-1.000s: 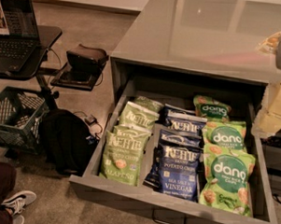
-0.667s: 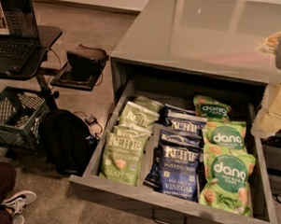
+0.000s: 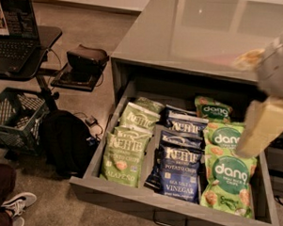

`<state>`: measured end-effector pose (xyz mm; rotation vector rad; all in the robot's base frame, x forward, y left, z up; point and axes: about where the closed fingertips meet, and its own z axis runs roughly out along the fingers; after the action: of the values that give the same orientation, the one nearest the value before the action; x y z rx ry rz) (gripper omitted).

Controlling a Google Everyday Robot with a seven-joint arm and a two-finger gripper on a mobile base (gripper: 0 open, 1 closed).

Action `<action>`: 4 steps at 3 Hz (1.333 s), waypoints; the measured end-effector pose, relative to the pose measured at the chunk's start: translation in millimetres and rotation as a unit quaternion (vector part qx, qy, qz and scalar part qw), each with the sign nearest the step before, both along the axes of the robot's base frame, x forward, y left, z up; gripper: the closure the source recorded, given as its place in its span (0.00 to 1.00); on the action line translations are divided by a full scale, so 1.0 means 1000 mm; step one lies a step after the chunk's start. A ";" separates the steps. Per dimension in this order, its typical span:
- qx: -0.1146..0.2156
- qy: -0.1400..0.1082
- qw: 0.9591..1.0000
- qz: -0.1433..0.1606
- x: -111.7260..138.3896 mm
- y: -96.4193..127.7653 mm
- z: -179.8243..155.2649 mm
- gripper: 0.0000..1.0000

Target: Pick green jalapeno chip bag from top drawer and place on counter

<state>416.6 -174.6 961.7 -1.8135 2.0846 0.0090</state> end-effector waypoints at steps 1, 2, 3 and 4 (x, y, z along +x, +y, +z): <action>0.045 0.005 0.996 0.081 -0.018 0.063 -0.033 0.00; 0.073 0.001 0.988 0.133 -0.014 0.120 -0.064 0.00; 0.081 0.003 0.987 0.138 0.014 0.157 -0.103 0.00; 0.078 0.022 0.991 0.102 0.057 0.169 -0.148 0.00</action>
Offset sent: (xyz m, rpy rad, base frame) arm -0.0061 0.1896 -0.1036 0.2221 -0.0135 0.3843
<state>473.4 -6.0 813.6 -1.9350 1.8602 0.2617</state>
